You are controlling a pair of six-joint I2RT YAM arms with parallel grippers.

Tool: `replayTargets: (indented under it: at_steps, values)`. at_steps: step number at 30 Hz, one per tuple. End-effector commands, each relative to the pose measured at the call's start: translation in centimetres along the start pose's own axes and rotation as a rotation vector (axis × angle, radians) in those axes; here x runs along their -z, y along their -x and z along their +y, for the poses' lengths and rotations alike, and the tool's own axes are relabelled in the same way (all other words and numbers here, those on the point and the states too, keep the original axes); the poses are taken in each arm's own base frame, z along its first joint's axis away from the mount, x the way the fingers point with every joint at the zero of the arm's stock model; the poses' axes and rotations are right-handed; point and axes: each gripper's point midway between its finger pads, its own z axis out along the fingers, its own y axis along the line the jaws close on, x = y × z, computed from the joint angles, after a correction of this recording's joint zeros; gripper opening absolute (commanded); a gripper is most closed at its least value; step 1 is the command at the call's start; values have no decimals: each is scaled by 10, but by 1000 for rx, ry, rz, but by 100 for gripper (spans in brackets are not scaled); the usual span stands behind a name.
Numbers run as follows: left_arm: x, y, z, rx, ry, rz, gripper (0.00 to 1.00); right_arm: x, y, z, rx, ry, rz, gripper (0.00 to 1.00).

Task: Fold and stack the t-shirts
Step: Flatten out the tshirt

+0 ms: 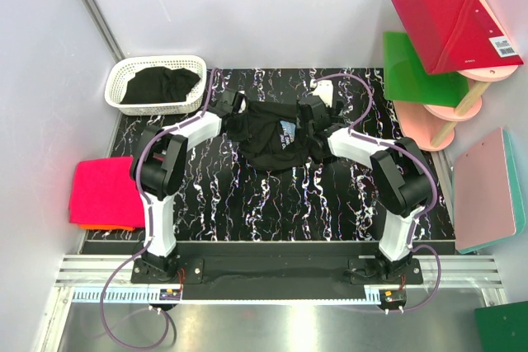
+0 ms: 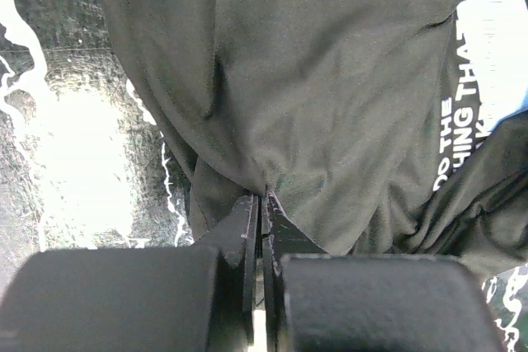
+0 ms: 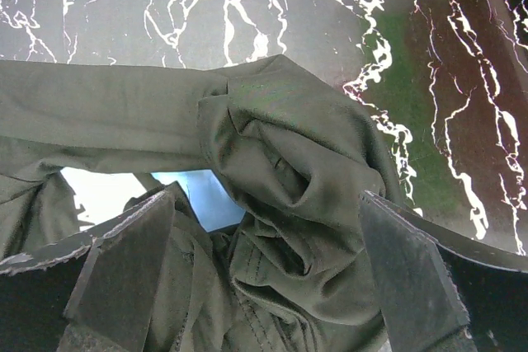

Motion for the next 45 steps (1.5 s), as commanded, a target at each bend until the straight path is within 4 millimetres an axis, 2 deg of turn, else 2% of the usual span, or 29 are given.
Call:
replayTargets:
  at_steps: [1, 2, 4, 5, 6, 7, 9, 10, 13, 15, 17, 23, 26, 31, 33, 38, 39, 40, 43, 44, 45]
  values:
    - [27, 31, -8, -19, 6, -118, 0, 0, 15, 5, -26, 14, -23, 100]
    - [41, 39, -9, -24, 14, -154, 0, 0, 14, 5, -25, 16, -19, 100]
    - [56, 50, 0, -26, 62, -207, 0, 2, 16, 7, -32, 31, -21, 100]
    - [75, 61, -2, -26, 56, -255, 0, 2, 17, 8, -39, 38, -19, 100]
    - [85, 69, -1, -27, 63, -287, 0, 4, 18, 9, -46, 50, -20, 100]
    - [105, 81, -7, -35, 48, -341, 0, 5, 19, 13, -52, 79, -15, 100]
    - [128, 97, -11, -38, 34, -410, 0, 8, 23, 18, -65, 146, -7, 98]
    - [146, 108, -17, -47, 11, -463, 0, 11, 22, 32, -68, 236, 11, 97]
    - [175, 123, -24, -57, -10, -533, 0, 12, 27, 46, -99, 351, 34, 97]
    - [186, 129, -26, -63, -9, -549, 0, 7, 27, 45, -119, 365, 66, 97]
    - [189, 127, -21, -61, 16, -538, 0, 6, 25, 47, -139, 401, 100, 98]
    - [192, 116, 3, -20, 83, -541, 0, 6, 37, 46, -161, 430, 88, 100]
    - [195, 114, 9, -9, 85, -542, 0, 3, 45, 50, -164, 440, 74, 100]
    - [195, 111, 12, -10, 92, -534, 0, -11, 47, 71, -164, 496, 89, 98]
    - [193, 109, 14, -12, 94, -526, 0, -21, 43, 80, -152, 511, 110, 97]
    - [186, 109, 13, -15, 85, -507, 0, -41, 13, 92, -96, 504, 242, 90]
    - [185, 109, 13, -14, 85, -506, 0, -47, 13, 96, -92, 502, 251, 88]
    - [183, 109, 14, -12, 87, -500, 0, -48, 4, 94, -79, 489, 290, 85]
    - [178, 107, 16, -10, 89, -488, 0, -52, -4, 96, -69, 480, 331, 66]
    - [177, 106, 16, -8, 92, -484, 0, -52, -2, 97, -71, 481, 331, 42]
    - [175, 106, 18, -6, 97, -479, 0, -51, 0, 96, -70, 480, 330, 25]
